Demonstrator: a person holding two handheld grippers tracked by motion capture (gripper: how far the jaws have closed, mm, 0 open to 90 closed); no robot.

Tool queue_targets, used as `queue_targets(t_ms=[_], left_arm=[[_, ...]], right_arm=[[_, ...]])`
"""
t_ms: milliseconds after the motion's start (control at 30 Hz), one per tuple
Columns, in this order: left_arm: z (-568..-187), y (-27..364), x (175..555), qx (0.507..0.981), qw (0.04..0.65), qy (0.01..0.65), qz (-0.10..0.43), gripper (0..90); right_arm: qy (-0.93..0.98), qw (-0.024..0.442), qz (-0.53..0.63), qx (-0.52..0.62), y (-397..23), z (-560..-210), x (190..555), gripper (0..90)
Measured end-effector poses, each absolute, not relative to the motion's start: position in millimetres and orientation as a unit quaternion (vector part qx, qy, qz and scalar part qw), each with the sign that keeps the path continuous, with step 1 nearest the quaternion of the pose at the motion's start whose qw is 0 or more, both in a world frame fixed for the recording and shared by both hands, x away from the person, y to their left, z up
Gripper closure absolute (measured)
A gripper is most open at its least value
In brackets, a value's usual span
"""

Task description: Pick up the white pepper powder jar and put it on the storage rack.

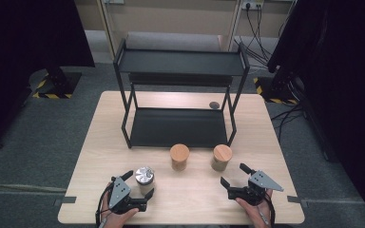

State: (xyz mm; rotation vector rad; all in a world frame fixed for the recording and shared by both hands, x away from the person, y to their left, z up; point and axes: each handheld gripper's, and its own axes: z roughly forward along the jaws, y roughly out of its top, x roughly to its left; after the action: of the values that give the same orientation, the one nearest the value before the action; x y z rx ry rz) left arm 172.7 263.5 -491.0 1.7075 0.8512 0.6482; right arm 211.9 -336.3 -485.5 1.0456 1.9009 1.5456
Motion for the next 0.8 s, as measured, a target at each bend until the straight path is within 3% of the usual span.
queue_targets(t_ms=[800], left_arm=[[-491.1,263.8,172.3,0.714,0.534,0.362,0.271,1.3]], right_arm=[[0.693,0.237,0.564,0.381,-335.7,-485.6,211.3,0.5]])
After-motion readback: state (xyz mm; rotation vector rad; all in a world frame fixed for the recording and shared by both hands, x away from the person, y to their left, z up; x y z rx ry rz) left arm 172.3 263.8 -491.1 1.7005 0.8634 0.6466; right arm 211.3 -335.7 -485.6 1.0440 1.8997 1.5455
